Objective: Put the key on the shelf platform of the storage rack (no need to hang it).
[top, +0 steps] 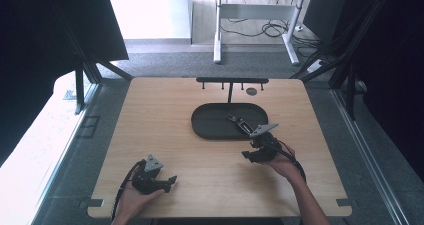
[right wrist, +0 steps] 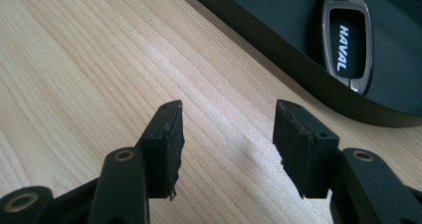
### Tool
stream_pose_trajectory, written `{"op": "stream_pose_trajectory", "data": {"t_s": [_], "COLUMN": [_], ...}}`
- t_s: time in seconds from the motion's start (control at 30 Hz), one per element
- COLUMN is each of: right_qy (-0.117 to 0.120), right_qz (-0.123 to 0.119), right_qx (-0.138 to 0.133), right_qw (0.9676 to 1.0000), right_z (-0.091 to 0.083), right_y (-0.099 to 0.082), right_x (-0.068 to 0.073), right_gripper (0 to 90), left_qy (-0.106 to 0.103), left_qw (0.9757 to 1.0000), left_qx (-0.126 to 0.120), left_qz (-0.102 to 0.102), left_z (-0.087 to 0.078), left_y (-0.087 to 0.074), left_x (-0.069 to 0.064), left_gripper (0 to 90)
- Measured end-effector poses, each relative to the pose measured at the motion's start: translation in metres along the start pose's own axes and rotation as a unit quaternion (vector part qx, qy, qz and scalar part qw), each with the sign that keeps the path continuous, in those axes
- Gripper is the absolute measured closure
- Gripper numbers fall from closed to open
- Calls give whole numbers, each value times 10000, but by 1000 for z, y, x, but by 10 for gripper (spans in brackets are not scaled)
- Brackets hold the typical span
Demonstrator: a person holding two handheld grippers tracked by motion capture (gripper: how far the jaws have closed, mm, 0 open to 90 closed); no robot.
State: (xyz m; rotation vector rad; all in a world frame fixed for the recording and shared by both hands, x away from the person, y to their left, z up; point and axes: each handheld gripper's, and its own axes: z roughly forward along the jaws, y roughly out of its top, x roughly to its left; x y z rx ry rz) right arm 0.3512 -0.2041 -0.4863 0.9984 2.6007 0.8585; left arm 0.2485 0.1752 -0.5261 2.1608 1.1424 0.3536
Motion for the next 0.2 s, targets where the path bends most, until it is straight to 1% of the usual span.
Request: {"op": "stream_pose_trajectory", "data": {"t_s": [0.2], "right_qy": [-18], "right_qz": [18], "right_qx": [-2], "right_qw": [10000], "right_z": [0], "right_y": [1], "right_x": [-2], "right_gripper": [459], "left_qy": [4], "left_qw": [10000], "left_qx": [-3], "left_qz": [8], "left_z": [0], "left_y": [0], "left_x": [1], "left_gripper": [284]}}
